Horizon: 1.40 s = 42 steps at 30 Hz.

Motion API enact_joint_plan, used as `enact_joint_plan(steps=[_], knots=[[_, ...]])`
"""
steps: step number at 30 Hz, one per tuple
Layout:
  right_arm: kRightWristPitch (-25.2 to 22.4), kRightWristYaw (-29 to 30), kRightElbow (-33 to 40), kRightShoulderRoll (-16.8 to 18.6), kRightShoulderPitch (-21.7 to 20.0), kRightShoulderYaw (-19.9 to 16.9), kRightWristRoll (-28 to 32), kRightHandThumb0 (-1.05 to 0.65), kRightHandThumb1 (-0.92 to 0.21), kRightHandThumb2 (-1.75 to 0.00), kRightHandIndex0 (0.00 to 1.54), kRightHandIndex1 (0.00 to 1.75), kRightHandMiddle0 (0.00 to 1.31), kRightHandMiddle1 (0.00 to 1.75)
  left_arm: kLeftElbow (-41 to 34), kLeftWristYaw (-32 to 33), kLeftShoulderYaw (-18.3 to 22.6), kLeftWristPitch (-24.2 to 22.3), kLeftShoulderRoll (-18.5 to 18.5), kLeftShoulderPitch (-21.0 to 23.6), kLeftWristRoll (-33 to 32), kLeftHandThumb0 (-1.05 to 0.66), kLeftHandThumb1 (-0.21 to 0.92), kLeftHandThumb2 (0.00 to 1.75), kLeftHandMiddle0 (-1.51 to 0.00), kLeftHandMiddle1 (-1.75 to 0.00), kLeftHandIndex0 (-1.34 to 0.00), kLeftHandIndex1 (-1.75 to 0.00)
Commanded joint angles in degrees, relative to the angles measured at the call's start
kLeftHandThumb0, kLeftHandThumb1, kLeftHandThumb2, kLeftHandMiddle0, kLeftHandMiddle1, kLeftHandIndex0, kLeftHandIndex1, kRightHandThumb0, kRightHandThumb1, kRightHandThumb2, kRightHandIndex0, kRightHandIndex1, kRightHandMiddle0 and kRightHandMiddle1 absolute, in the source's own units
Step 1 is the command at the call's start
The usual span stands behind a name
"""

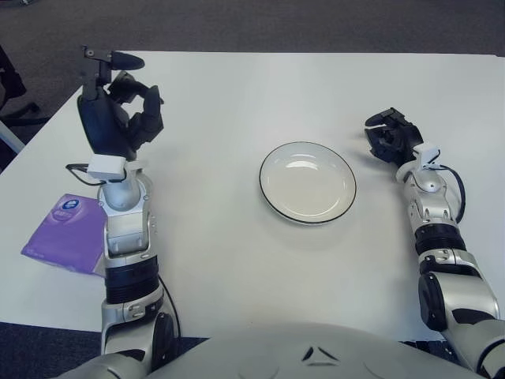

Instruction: Put the tissue paper into the plate.

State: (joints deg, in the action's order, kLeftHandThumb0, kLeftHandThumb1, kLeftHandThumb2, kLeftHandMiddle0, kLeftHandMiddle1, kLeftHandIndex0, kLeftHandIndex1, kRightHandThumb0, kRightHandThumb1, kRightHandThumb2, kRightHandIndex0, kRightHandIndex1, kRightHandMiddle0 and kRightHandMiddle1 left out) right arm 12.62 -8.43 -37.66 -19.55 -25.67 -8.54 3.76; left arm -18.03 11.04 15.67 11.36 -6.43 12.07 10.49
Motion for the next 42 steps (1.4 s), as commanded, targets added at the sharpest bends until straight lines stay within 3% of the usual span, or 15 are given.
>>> enact_joint_plan(steps=[1, 11, 30, 42], knots=[[-2.91, -0.22, -4.25, 0.51, 4.65, 0.15, -0.56, -0.01, -0.68, -0.67, 0.59, 1.45, 0.37, 1.46, -1.31, 2.36, 0.71, -0.97, -0.55, -0.7, 3.48, -0.35, 0.92, 0.38, -0.8, -1.64, -0.35, -1.59], [-2.46, 0.56, -4.69, 1.51, 3.21, -1.63, 0.67, -0.01, -0.68, -0.66, 0.6, 1.44, 0.38, 1.44, -2.5, 5.44, 1.13, 0.5, 0.12, -1.63, 4.49, -0.35, 0.92, 0.39, -0.8, -1.71, -0.34, -1.61], [-2.36, -2.05, -15.24, 3.93, -6.56, 1.36, -0.9, -0.01, -0.69, -0.63, 0.62, 1.4, 0.39, 1.45, -13.07, 4.14, 3.01, -0.47, 3.05, -12.82, 2.0, -0.35, 0.92, 0.38, -0.8, -1.75, -0.35, -1.59], [-0.76, -2.92, -21.93, 4.91, -11.9, 3.86, -2.31, -0.01, -0.69, -0.63, 0.62, 1.4, 0.39, 1.44, -18.75, 9.11, 3.39, -1.42, 7.03, -16.85, 9.7, -0.35, 0.92, 0.35, -0.79, -1.75, -0.38, -1.56]])
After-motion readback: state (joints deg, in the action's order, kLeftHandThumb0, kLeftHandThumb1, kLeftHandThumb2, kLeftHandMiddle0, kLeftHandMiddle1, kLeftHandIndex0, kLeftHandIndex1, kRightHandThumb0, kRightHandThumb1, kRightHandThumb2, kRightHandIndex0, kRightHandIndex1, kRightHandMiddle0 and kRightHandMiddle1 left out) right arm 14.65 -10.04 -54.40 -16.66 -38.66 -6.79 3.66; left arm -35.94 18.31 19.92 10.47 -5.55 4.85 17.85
